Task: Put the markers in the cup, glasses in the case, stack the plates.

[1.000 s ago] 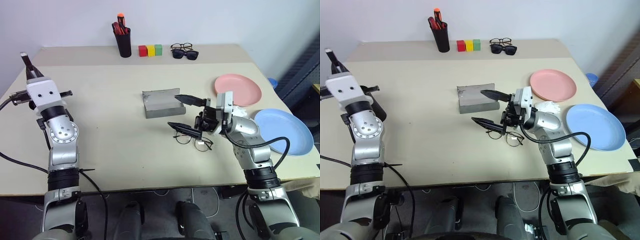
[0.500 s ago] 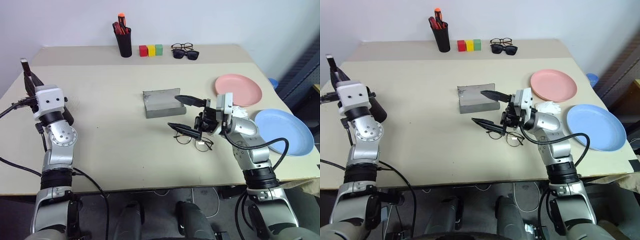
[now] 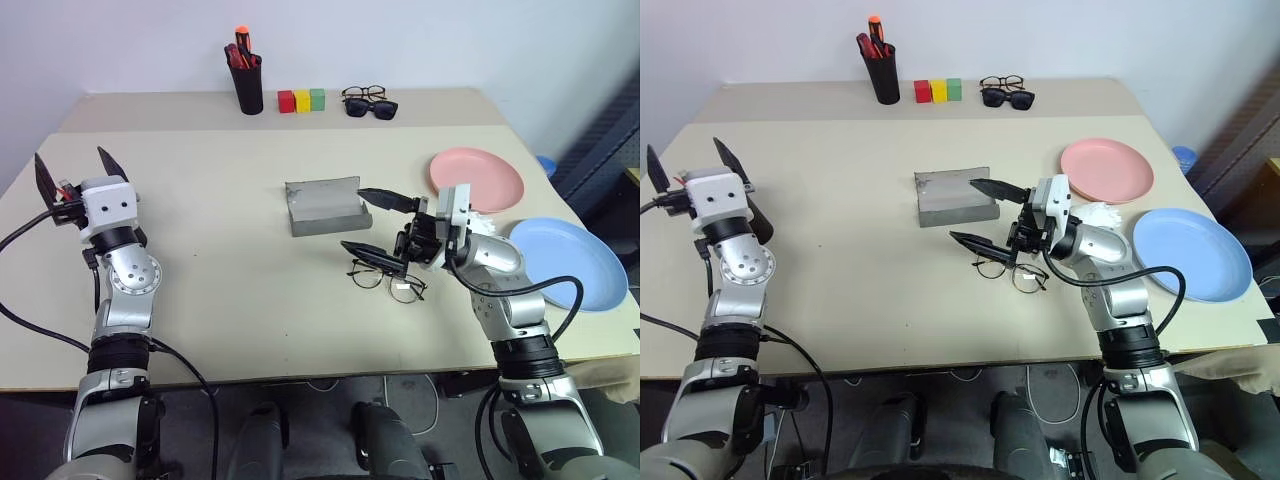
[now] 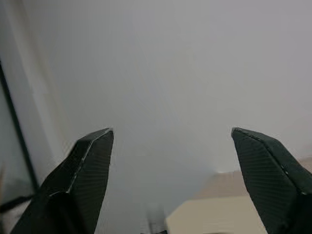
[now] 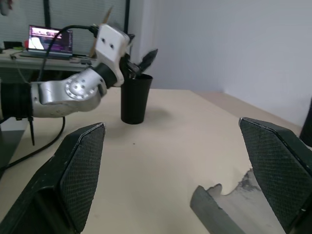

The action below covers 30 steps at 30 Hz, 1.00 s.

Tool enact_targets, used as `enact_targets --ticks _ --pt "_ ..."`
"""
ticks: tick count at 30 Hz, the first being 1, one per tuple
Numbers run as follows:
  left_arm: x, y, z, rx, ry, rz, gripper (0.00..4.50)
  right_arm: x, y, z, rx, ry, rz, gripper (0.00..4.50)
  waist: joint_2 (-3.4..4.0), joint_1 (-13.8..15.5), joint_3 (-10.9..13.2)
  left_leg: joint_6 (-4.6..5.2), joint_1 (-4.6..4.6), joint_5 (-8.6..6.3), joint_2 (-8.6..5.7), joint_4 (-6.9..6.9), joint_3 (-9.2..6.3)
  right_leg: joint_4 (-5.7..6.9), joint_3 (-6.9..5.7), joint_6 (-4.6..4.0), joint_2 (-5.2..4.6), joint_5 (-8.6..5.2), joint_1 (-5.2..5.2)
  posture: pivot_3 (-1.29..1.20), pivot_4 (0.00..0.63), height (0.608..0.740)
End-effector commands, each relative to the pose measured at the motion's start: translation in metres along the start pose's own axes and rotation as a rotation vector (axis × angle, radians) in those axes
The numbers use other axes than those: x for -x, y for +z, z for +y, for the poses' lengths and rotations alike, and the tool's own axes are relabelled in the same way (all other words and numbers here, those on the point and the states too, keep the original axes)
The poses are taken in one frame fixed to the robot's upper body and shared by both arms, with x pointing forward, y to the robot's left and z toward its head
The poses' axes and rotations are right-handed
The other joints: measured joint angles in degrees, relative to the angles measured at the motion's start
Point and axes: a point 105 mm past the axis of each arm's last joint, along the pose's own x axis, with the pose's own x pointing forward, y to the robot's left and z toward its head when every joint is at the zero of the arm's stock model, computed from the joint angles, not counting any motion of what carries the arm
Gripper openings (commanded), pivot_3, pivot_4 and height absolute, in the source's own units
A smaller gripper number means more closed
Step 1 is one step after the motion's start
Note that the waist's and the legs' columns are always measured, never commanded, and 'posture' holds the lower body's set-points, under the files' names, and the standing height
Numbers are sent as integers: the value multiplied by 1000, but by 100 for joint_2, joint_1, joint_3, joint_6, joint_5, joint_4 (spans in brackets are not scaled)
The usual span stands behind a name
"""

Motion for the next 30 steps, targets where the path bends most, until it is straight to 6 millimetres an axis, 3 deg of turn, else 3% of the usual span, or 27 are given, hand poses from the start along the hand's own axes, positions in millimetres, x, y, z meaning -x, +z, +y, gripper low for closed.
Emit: enact_targets --ticks 1,3,4,6,7,9,14,20,26,30 --pt "-5 29 -16 154 -67 -11 3619 6 9 -5 43 -32 -9 4500 0 -8 0 0 -1 0 0 1 1 -2 0 -1 0 1 0 0 150 740" --pt "-3 29 -32 210 -140 128 3619 8 8 -7 44 -50 2 4500 0 -12 0 1 -4 0 0 2 1 -2 0 -2 0 1 0 0 150 740" --pt "3 32 -65 216 -371 234 3619 11 7 -8 46 -63 16 4500 -1 -14 0 1 -3 0 0 3 1 -2 0 -2 1 2 -1 0 150 740" --pt "32 56 -121 219 -878 281 3619 18 7 -9 49 -91 39 4500 -1 -7 2 1 -6 1 0 5 -2 5 -1 -1 5 0 -2 0 150 740" --pt "51 68 -139 236 -1113 277 3619 23 7 -9 54 -108 55 4500 -1 -4 2 1 -8 1 -1 5 -2 6 -1 -3 6 -1 -7 0 150 740" --pt "66 69 -152 261 -1313 371 3619 33 7 -7 61 -141 81 4500 2 -21 2 0 -17 1 -1 7 -2 -2 -1 -5 4 -1 -10 0 150 740" --pt "73 58 -171 229 -1630 470 3619 53 10 -1 72 -238 121 4500 5 -73 4 6 -30 1 0 0 0 4 1 -3 7 -2 -36 0 150 740" --pt "72 37 -197 7 -1837 460 3619 62 14 4 98 -335 134 4500 2 -19 6 8 -74 2 1 17 -5 11 2 -4 12 -2 -79 0 150 740" --pt "98 51 -232 -54 -1997 380 3619 67 18 10 116 -395 141 4500 -4 141 9 16 -104 -3 -7 26 -4 -15 2 -5 3 -1 -80 0 150 740" --pt "111 55 -241 -97 -2057 354 3619 73 21 12 129 -427 150 4500 -7 125 10 19 -130 -4 -6 27 -5 -12 1 -3 4 0 -103 0 150 740"
